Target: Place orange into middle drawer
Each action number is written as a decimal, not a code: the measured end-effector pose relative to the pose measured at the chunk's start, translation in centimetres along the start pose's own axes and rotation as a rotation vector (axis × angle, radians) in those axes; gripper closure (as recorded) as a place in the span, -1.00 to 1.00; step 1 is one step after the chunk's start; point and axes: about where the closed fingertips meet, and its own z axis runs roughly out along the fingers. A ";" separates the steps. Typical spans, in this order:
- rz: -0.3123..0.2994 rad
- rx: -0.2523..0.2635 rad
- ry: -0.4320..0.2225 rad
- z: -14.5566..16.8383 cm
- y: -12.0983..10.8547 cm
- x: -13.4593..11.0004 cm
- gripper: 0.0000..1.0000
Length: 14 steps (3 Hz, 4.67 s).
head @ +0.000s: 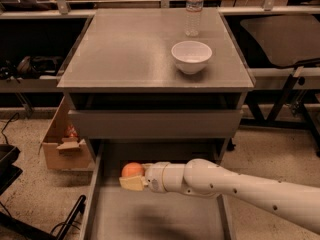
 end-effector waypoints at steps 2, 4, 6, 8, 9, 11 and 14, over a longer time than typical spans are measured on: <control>-0.020 -0.194 0.002 4.4 -5.2 6.2 1.00; 0.032 -0.274 0.091 7.7 -7.9 11.9 1.00; 0.076 -0.283 0.119 9.2 -8.4 14.1 0.65; 0.076 -0.283 0.119 9.3 -8.4 14.1 -0.28; 0.076 -0.283 0.119 9.3 -8.4 14.1 -0.74; 0.076 -0.283 0.119 9.3 -8.4 14.1 -1.00; -0.081 -0.359 0.120 3.1 -4.4 11.3 -1.00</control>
Offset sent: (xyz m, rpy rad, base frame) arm 0.0235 -0.0092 -0.1528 0.1583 0.0762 0.2590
